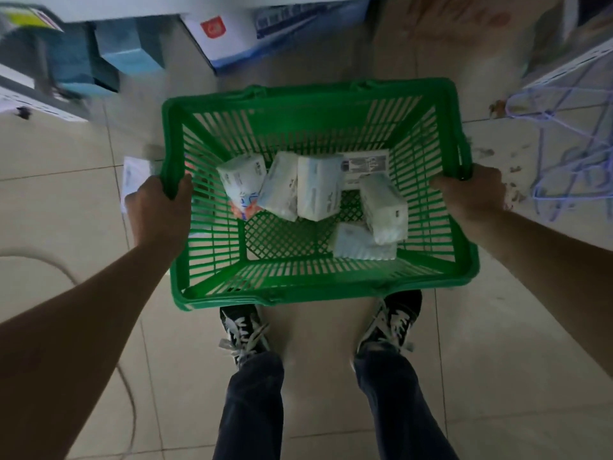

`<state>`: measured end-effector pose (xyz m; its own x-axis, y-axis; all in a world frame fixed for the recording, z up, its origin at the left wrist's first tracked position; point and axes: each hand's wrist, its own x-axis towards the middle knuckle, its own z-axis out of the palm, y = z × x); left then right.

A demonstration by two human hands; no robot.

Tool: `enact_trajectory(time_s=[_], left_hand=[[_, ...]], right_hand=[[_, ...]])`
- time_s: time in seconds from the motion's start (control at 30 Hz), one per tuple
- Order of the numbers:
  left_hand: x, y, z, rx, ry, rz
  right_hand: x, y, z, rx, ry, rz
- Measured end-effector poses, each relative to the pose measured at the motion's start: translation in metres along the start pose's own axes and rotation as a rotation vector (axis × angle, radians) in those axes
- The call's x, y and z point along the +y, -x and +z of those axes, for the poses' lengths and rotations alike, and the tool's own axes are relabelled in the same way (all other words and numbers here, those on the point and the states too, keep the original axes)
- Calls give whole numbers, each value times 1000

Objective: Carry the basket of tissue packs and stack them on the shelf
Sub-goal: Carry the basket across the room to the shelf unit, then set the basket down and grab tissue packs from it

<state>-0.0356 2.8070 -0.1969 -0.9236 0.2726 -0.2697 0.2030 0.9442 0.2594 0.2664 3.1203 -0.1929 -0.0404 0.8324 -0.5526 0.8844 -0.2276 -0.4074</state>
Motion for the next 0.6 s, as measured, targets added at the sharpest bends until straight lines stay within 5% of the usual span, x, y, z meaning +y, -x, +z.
enact_trajectory(time_s=[0.3, 0.6], left_hand=[[-9, -2, 38, 64, 113, -109], [-1, -3, 25, -51, 175, -184]], right_hand=[[7, -4, 45, 30, -40, 47], [7, -4, 35, -21, 17, 24]])
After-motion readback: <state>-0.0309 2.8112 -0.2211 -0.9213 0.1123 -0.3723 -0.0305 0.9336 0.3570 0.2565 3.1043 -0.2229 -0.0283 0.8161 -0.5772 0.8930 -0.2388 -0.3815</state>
